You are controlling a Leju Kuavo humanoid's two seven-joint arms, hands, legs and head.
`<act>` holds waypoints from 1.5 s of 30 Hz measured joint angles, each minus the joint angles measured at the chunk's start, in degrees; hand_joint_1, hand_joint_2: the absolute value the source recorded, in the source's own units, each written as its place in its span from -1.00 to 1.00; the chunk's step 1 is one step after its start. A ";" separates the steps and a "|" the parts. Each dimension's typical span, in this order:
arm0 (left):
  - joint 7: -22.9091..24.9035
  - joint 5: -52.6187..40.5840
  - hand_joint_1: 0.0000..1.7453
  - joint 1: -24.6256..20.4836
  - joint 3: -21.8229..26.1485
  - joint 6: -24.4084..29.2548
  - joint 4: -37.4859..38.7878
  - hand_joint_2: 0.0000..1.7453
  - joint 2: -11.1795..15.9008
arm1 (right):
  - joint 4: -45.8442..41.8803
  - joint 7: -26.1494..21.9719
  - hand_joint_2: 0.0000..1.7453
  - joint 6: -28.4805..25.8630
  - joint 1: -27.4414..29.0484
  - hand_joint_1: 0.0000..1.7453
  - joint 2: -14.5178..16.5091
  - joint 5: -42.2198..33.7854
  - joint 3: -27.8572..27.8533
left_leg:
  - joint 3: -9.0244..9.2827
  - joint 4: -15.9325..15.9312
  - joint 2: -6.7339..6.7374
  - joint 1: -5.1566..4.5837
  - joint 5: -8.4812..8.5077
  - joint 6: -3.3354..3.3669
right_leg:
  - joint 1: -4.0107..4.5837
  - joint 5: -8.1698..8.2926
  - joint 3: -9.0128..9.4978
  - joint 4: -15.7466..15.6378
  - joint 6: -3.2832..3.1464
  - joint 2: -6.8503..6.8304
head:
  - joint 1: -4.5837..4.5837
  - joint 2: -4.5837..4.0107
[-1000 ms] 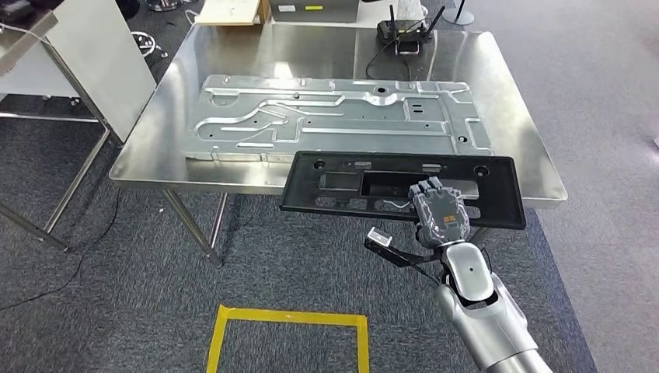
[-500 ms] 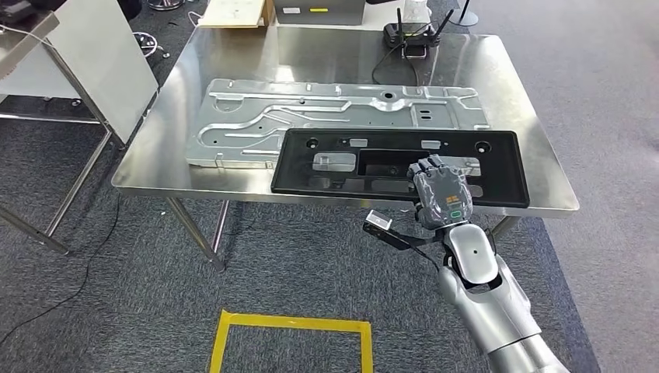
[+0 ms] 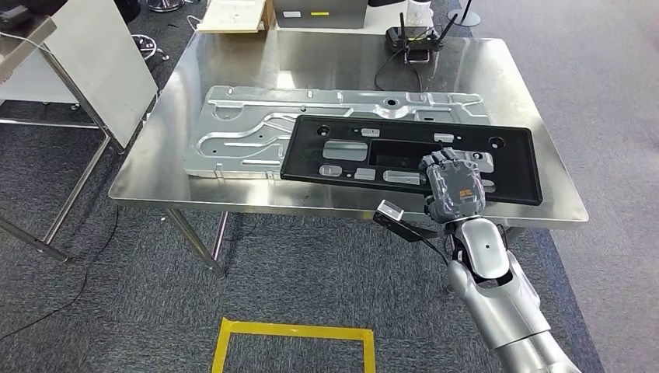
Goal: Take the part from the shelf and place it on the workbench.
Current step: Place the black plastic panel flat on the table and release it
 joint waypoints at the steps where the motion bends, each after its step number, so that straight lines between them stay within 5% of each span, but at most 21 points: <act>1: 0.03 -0.01 -1.00 0.06 0.00 0.02 0.00 -1.00 -0.01 | -0.01 -0.05 1.00 -0.01 0.01 1.00 -0.31 -0.28 -0.28 | 0.15 -0.19 -0.01 0.05 -0.03 0.37 | -0.10 -0.22 0.08 0.01 0.29 -0.01 | -0.02 -0.01; 3: 0.05 -0.02 -1.00 0.12 0.00 0.04 0.00 -1.00 0.00 | -0.01 -0.12 1.00 -0.01 -0.03 1.00 -0.88 -0.56 -0.76 | 0.70 -0.63 -0.01 0.18 -0.16 1.19 | -0.27 -1.57 -0.74 2.09 0.77 -0.02 | -0.01 -0.01; 6: 0.08 -0.03 -1.00 0.02 0.00 0.14 0.00 -1.00 0.03 | 0.10 -0.11 1.00 0.01 0.02 1.00 -1.56 -0.85 -1.20 | 1.32 -0.81 0.01 0.14 -0.66 1.95 | -0.35 -5.48 -6.65 12.45 1.17 -0.02 | 0.01 -0.01; 8: 0.09 -0.06 -1.00 -0.01 0.00 0.17 0.00 -1.00 0.04 | 0.37 -0.18 1.00 0.07 0.36 1.00 -1.80 -1.21 -1.39 | 1.84 -0.79 -0.03 0.04 -1.13 2.04 | -0.37 -4.81 -9.60 15.79 1.18 -0.02 | 0.01 -0.01; 11: 0.07 -0.18 -1.00 0.04 0.00 0.14 0.02 -1.00 0.03 | 0.83 -0.40 1.00 0.13 0.59 1.00 -2.05 -1.99 -1.91 | 3.20 -0.79 -0.11 -0.04 -2.13 1.77 | -0.30 2.12 -6.84 7.14 0.66 -0.03 | 0.02 -0.01; 13: -0.03 -0.26 -1.00 -0.06 0.00 0.13 0.02 -1.00 -0.01 | 1.18 -0.50 1.00 0.10 0.56 1.00 -2.22 -2.61 -2.40 | 3.63 -0.72 -0.19 -0.19 -2.66 1.31 | 0.06 3.95 -4.55 1.87 0.12 -0.02 | 0.02 -0.01; 18: -0.11 -0.60 -1.00 -0.27 0.00 0.25 0.02 -1.00 0.06 | 2.40 -1.11 1.00 -0.06 0.93 1.00 -2.46 -3.67 -3.61 | 3.18 0.87 -0.04 -0.19 -4.28 -0.19 | -0.12 3.08 -3.34 0.21 -1.27 0.07 | 0.00 0.00; 21: -0.11 -0.66 -1.00 -0.28 0.00 0.31 0.02 -1.00 0.07 | 3.21 -1.25 1.00 -0.09 1.20 1.00 -2.45 -4.13 -4.30 | -2.28 11.00 0.03 0.02 -8.15 -0.68 | -0.13 2.51 -2.50 0.02 -2.09 -0.04 | -0.01 -0.01; 23: -0.10 -0.68 -1.00 -0.14 0.00 0.33 0.02 -1.00 0.08 | 3.75 -1.30 1.00 -0.10 1.65 1.00 -2.44 -4.27 -4.62 | -5.57 15.45 0.04 0.07 -8.26 -0.78 | -0.02 2.01 -1.98 0.10 -2.21 0.00 | -0.01 0.00; 24: -0.09 -0.68 -1.00 -0.08 0.00 0.34 0.02 -1.00 0.09 | 4.01 -1.31 1.00 -0.11 1.88 1.00 -2.44 -4.29 -4.75 | -5.72 14.54 0.04 0.06 -6.65 -0.69 | 0.00 1.70 -1.61 0.14 -2.16 0.05 | -0.02 0.00; 26: -0.09 -0.68 -1.00 -0.01 0.00 0.35 0.02 -1.00 0.15 | 4.44 -1.34 1.00 -0.12 2.13 1.00 -2.44 -4.44 -5.04 | -3.40 7.56 0.03 -0.06 -1.68 -0.12 | 0.03 0.97 -0.72 0.21 -1.92 0.13 | -0.01 -0.01; 28: -0.10 -0.68 -1.00 -0.07 -0.01 0.35 0.02 -1.00 0.22 | 4.84 -1.38 1.00 -0.18 2.12 1.00 -2.46 -4.65 -5.49 | -0.87 1.43 0.08 -0.38 0.85 0.51 | 0.20 0.35 -0.33 0.35 -1.44 0.16 | -0.01 0.00; 33: -0.16 -0.76 -1.00 -0.10 -0.02 0.36 0.02 -1.00 0.15 | 5.52 -1.55 1.00 -0.26 2.16 1.00 -2.57 -4.81 -6.39 | 0.76 -1.23 0.08 -0.26 0.14 1.32 | 0.17 -0.81 -0.51 1.20 0.09 0.11 | 0.03 0.01; 37: -0.12 -1.24 -1.00 -0.26 -0.05 0.36 0.02 -1.00 0.11 | 6.87 -2.12 1.00 -0.02 1.46 1.00 -2.60 -4.44 -6.74 | 2.07 -1.77 0.06 -0.05 -0.60 2.09 | -0.34 -5.32 -7.91 13.82 1.09 0.09 | 0.13 0.00; 39: -0.07 -1.57 -1.00 -0.28 -0.11 0.36 0.02 -1.00 0.09 | 8.32 -2.41 1.00 0.22 0.78 1.00 -2.45 -3.77 -6.56 | 2.92 -1.71 -0.01 0.00 -1.31 1.95 | -0.71 -3.53 -9.97 15.21 1.45 0.03 | 0.13 0.00; 42: 0.03 -1.97 -1.00 -0.40 -0.45 0.32 0.02 -1.00 0.01 | 10.59 -2.52 1.00 0.91 -1.44 1.00 -1.84 -2.67 -5.90 | 4.32 -1.23 -0.07 0.09 -2.80 1.12 | -1.12 3.45 -6.94 5.80 1.66 -0.06 | 0.14 -0.01; 45: 0.18 -2.32 -1.00 -0.86 -0.89 0.28 0.02 -1.00 0.00 | 12.84 -2.32 1.00 1.51 -4.13 1.00 -0.61 -1.88 -4.85 | 4.42 -0.97 -0.10 -0.03 -3.65 -0.07 | -0.66 3.72 -5.19 1.88 0.65 0.10 | 0.12 -0.01</act>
